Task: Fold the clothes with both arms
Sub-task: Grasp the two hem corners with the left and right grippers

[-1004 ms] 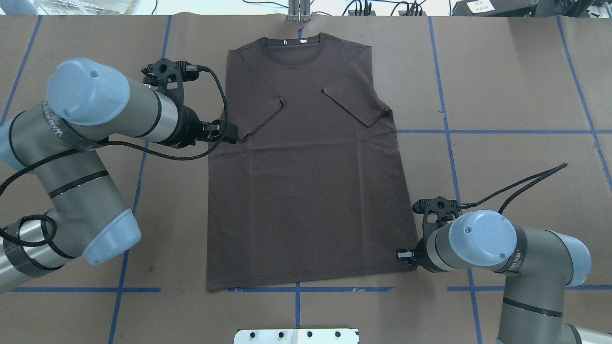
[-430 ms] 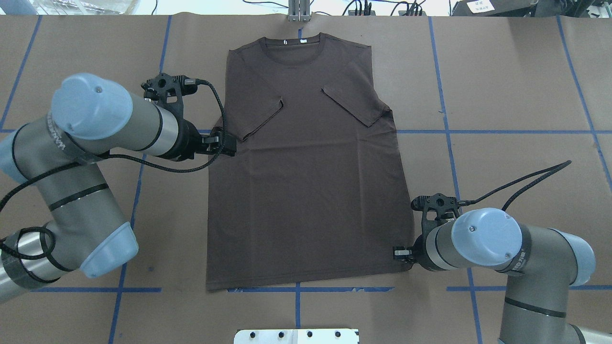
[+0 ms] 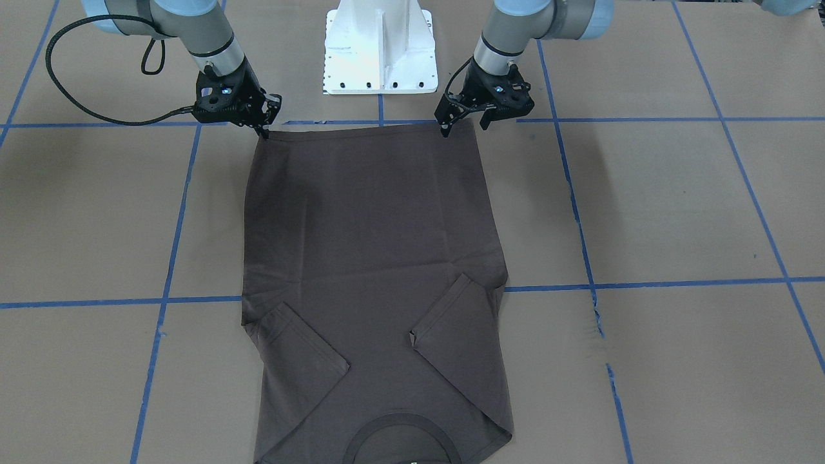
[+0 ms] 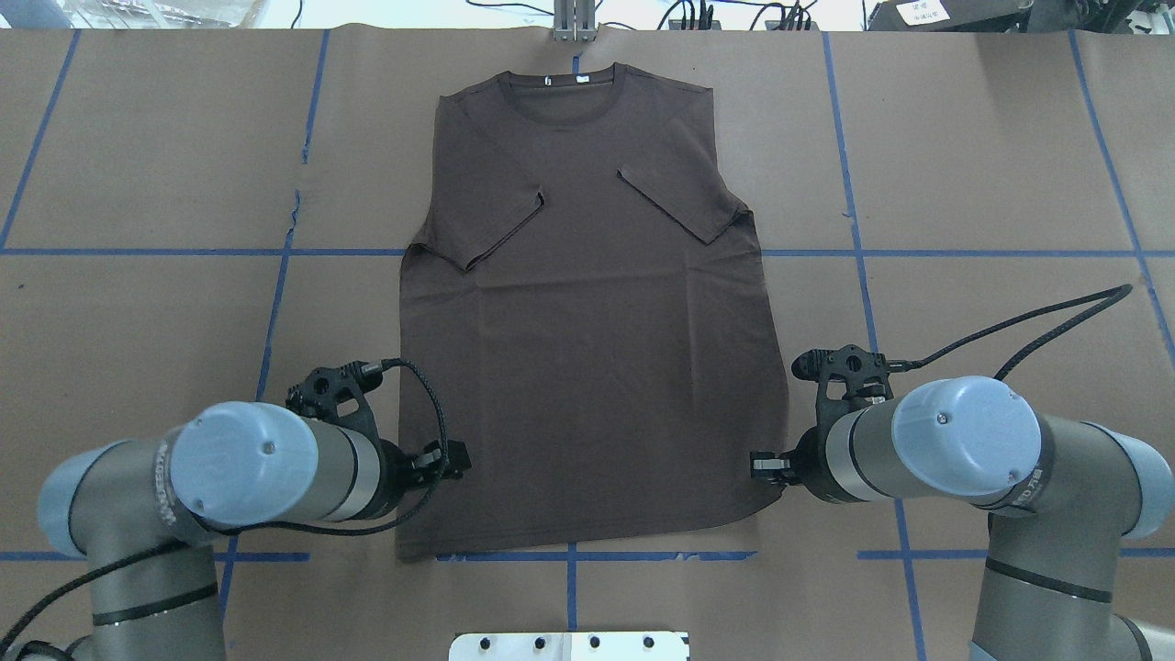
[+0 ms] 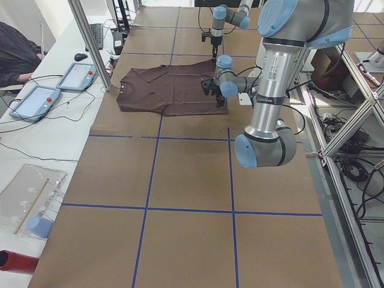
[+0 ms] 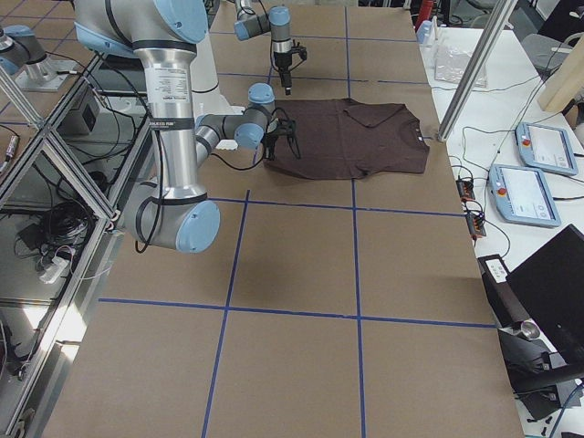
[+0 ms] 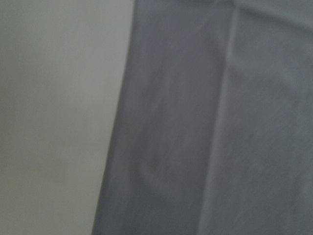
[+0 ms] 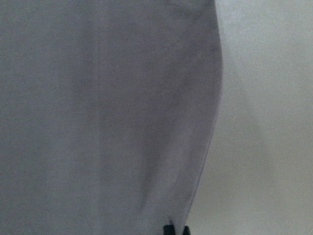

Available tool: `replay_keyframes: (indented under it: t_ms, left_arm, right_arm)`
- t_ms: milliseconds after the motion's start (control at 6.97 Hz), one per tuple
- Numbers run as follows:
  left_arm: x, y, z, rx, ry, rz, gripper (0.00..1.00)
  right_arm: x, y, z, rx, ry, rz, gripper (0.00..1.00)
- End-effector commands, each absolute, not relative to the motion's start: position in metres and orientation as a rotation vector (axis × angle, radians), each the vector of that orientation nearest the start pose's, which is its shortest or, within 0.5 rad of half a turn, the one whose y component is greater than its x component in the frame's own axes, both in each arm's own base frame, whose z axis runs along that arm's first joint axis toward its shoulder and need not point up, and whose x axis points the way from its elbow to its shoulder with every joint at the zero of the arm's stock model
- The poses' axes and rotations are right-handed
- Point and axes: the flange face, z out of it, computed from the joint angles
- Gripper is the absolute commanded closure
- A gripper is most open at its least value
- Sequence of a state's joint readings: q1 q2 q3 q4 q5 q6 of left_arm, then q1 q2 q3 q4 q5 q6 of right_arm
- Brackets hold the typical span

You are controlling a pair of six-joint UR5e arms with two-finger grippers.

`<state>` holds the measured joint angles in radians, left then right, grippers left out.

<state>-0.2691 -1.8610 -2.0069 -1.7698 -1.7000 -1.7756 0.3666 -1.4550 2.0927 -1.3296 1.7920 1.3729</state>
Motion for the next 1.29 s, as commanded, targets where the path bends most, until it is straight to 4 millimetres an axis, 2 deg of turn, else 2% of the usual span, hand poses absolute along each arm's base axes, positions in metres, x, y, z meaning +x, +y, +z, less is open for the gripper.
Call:
replay_keyframes:
  t_ms: [0, 430, 861, 1148]
  left_arm:
    - [0.523, -0.228, 0.303, -0.079, 0.872, -0.408, 0.06]
    - [0.528, -0.225, 0.31, -0.083, 0.844, -0.414, 0.12]
    - [0.529, -0.224, 0.318, -0.083, 0.825, -0.413, 0.14]
    - [0.53, -0.224, 0.318, -0.083, 0.817, -0.414, 0.24]
  right_arm:
    - [-0.425, -0.29, 0.33, 0.056, -0.912, 0.069, 1.0]
    - [-0.424, -0.291, 0.328, 0.057, -0.917, 0.07, 1.0]
    - [-0.424, -0.291, 0.327, 0.056, -0.919, 0.069, 1.0]
    - [-0.424, -0.291, 0.327, 0.056, -0.919, 0.069, 1.0]
